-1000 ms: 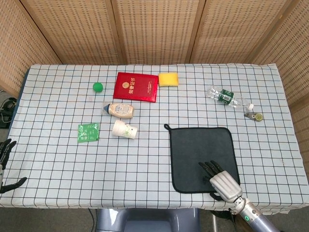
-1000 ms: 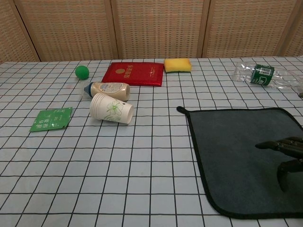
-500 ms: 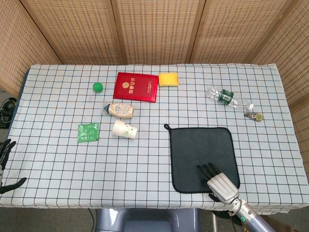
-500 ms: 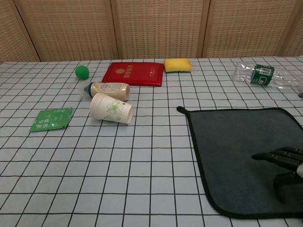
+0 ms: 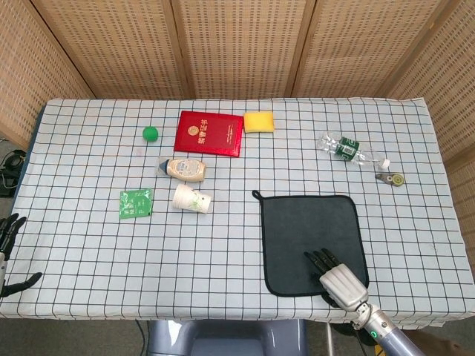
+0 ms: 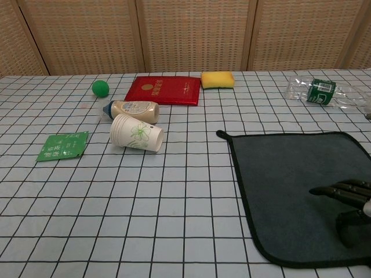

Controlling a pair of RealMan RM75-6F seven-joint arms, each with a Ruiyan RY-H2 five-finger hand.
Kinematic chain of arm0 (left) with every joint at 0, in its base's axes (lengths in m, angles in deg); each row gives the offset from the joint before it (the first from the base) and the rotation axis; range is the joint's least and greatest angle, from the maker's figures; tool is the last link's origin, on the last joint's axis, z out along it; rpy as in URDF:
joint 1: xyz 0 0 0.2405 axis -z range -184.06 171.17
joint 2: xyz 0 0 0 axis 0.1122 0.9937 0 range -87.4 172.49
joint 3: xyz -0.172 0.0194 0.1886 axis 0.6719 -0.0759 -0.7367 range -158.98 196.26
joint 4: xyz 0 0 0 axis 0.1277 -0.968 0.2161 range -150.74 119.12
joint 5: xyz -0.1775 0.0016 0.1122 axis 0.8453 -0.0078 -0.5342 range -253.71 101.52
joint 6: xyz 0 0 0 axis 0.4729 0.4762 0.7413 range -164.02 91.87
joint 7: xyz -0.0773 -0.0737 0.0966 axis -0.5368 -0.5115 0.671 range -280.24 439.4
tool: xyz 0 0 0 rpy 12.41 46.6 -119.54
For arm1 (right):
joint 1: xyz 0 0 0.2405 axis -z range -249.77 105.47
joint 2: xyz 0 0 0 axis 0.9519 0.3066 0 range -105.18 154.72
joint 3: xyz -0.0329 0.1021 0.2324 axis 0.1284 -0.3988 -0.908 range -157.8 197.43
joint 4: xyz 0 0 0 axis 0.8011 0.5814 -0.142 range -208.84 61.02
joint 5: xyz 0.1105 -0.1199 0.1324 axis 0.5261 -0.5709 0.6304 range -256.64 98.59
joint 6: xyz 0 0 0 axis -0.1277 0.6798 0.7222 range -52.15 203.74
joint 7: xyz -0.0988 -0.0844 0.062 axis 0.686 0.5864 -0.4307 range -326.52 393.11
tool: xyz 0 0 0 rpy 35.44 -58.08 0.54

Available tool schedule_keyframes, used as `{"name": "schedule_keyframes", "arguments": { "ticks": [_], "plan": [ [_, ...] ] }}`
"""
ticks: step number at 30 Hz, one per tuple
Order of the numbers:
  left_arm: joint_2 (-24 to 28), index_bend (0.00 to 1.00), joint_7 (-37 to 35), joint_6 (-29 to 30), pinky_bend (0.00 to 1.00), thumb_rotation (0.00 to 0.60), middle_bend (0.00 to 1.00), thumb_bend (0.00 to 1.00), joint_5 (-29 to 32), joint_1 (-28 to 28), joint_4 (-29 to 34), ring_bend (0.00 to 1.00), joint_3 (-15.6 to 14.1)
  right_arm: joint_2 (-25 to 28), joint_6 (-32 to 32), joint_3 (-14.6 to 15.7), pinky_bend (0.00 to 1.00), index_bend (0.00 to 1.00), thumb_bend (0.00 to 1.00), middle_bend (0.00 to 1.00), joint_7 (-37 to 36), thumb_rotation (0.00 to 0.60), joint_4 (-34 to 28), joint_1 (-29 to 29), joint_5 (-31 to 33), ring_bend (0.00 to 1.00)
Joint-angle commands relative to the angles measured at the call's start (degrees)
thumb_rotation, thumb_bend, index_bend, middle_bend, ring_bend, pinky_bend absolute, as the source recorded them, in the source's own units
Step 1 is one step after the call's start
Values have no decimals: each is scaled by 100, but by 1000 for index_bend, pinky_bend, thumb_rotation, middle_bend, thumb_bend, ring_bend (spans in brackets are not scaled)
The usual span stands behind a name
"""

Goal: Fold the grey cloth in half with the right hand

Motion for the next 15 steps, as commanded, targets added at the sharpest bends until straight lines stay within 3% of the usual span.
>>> {"name": "schedule_keyframes", "arguments": {
  "ticks": [1,15],
  "plan": [
    [1,0,-4,-3,0,600,0,0,3,1,0,0,1,-14,25,11,0,510,559,0,-25,600,20,-6,2,0],
    [0,0,-5,7,0,600,0,0,-4,0,0,0,-1,-63,195,-48,0,591,625,0,-322,600,10,-74,67,0]
  ]
}}
